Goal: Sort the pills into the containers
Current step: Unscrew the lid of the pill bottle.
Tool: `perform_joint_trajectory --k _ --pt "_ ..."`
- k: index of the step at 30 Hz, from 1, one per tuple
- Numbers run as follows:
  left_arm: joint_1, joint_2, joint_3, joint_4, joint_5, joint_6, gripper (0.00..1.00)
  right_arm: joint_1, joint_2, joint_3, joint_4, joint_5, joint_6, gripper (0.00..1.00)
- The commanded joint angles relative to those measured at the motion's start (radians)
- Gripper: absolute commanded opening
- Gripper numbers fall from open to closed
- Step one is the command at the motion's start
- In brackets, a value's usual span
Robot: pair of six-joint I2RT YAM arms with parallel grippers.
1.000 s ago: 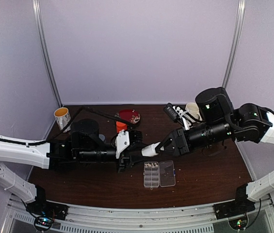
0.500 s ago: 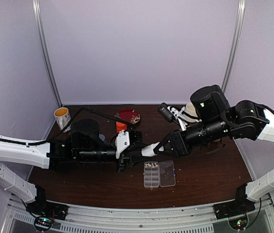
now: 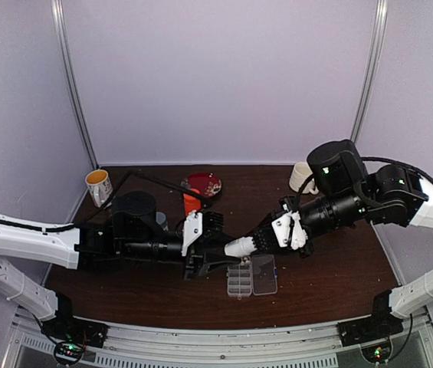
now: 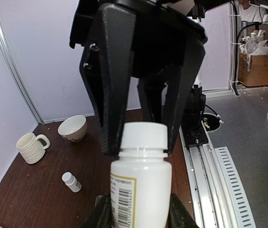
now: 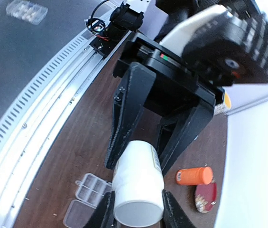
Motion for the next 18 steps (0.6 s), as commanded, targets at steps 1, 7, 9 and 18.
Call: perform_joint_trajectory --k 1,7,9,18 --pt "0.006 -0.010 -0.013 0.132 0.021 -0.065 0.15 0.014 -0.017 -0.059 0.165 -0.018 -0.452 0.00" --pt "0.005 -0.014 -0.023 0.130 -0.001 -0.062 0.15 0.013 -0.058 -0.080 0.202 -0.010 -0.301 0.77" --pt "0.005 -0.019 -0.023 0.113 -0.015 -0.043 0.15 0.014 -0.074 -0.059 0.217 -0.016 -0.068 0.92" --pt "0.005 -0.021 -0.001 0.062 -0.048 0.015 0.17 0.011 -0.200 -0.053 0.184 0.100 0.828 1.00"
